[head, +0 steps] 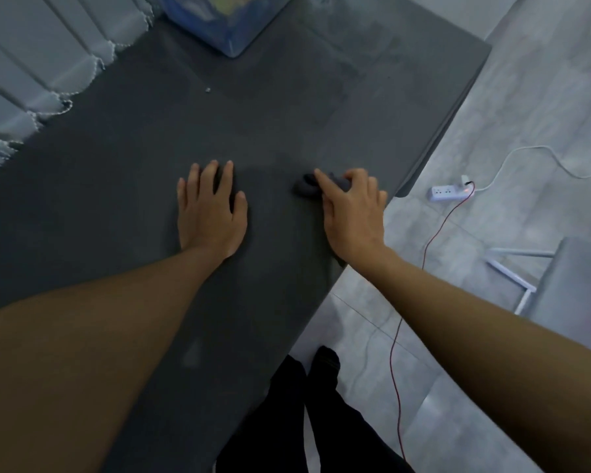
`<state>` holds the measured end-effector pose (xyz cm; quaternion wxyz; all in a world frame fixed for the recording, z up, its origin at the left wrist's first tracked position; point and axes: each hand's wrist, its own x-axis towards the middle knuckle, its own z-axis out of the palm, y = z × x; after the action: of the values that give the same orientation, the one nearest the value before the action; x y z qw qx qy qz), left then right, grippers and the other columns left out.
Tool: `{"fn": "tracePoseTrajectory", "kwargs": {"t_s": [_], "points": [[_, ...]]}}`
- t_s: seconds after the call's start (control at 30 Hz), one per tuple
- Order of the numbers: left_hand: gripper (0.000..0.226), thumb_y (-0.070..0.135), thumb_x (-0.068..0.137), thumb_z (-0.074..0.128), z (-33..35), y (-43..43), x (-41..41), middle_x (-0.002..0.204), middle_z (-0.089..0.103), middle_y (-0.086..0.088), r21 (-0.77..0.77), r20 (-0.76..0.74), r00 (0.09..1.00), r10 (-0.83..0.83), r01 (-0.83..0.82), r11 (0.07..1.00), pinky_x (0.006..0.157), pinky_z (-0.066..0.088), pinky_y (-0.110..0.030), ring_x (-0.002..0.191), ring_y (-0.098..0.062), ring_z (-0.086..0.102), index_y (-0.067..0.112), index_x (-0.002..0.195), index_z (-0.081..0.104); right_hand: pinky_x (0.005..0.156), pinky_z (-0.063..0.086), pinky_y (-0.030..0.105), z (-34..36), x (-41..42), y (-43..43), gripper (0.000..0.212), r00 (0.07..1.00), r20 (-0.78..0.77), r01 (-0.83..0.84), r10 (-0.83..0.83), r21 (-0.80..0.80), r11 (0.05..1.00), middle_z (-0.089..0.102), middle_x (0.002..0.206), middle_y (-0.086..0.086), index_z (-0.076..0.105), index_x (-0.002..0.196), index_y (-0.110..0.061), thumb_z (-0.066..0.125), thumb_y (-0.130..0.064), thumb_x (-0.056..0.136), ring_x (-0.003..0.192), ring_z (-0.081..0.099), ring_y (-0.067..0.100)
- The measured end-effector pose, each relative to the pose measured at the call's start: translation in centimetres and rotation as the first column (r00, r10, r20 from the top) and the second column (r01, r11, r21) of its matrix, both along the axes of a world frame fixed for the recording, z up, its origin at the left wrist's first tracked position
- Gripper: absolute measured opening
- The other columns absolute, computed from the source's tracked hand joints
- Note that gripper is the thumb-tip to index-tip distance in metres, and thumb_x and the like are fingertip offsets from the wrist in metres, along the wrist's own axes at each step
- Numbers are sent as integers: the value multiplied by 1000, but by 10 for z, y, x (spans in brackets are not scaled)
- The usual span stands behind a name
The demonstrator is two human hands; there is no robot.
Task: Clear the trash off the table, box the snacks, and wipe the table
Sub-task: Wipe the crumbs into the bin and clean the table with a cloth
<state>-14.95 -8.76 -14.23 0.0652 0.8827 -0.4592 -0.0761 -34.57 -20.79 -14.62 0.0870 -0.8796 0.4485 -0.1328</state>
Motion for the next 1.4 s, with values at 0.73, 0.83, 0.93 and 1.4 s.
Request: {"fn": "tracePoseTrajectory", "kwargs": {"t_s": [0.73,0.83,0.93,1.4], "points": [[64,54,101,12,-13,-71,12,169,-2,5,94,42,999,30,-34,995,120,-3,-61,154,-29,-8,33,160,1,77,35,40,-1,21,-19,43,963,-6,-269,269,-40,962,55,110,9,56,139,-32,52,-27,97,92,49,29],[63,53,102,11,-14,-71,13,168,-4,5,90,21,999,25,-27,996,120,-4,-61,154,-29,-10,32,160,-1,79,32,40,-1,27,-55,43,982,-53,-187,183,-83,979,54,110,8,55,138,-37,50,-30,97,94,50,30],[62,52,102,11,-14,-71,13,168,-5,5,91,16,1000,23,-24,996,121,-3,-61,154,-29,-10,32,159,-3,81,29,38,-3,46,-97,43,986,4,169,-169,7,986,49,111,9,54,139,-37,46,-28,98,101,46,29],[63,51,102,16,-11,-72,15,169,-2,4,120,10,999,33,-34,992,121,0,-60,155,-29,-6,30,160,3,84,32,42,2,90,-150,43,996,-28,90,-90,11,996,47,114,12,52,139,-34,45,-26,97,103,45,33]]}}
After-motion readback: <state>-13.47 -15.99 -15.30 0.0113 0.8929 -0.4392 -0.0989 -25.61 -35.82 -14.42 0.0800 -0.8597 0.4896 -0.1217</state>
